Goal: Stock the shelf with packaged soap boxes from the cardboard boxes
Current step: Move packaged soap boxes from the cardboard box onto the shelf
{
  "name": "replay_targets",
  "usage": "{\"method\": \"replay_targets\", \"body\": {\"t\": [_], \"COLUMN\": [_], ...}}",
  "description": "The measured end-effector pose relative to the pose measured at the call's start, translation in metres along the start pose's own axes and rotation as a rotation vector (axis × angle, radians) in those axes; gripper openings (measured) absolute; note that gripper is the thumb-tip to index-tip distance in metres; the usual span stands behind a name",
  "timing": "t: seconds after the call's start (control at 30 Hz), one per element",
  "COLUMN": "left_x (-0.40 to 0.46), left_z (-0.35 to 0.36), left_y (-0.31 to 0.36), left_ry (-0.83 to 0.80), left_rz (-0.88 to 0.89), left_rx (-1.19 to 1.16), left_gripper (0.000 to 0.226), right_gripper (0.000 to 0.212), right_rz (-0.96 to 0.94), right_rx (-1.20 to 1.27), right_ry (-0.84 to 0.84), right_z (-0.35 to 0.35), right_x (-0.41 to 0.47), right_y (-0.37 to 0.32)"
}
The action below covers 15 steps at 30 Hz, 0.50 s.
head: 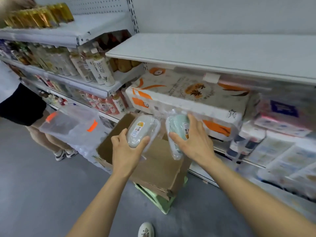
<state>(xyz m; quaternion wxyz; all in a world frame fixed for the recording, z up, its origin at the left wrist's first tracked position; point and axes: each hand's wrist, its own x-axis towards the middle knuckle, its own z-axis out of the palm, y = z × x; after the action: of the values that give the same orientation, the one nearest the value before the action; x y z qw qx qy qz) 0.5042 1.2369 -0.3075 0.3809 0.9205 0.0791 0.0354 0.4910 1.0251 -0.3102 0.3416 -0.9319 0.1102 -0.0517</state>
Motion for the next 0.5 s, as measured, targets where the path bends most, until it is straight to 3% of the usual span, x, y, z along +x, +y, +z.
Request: {"method": "replay_targets", "body": {"t": [0.2,0.37,0.5], "left_x": [0.124,0.195,0.225], "left_z": [0.014,0.067,0.123], "left_y": [-0.105,-0.183,-0.233], "left_ry": [-0.245,-0.436,-0.518], "left_rz": [-0.052,-0.199,-0.244], "left_rx": [0.105,0.218,0.283], "left_gripper": [0.088,0.102,0.088], "right_gripper": [0.078,0.086,0.090], "right_rz": [0.313,0.552,0.656], "right_rx": [0.052,0.048,-0.005], "right_ry": [-0.129,-0.247,-0.252], "right_z": [0.151,0.259,0.327], "right_x": [0.043,0.082,0.103], "right_y": [-0.020,-0.008,0.018]}}
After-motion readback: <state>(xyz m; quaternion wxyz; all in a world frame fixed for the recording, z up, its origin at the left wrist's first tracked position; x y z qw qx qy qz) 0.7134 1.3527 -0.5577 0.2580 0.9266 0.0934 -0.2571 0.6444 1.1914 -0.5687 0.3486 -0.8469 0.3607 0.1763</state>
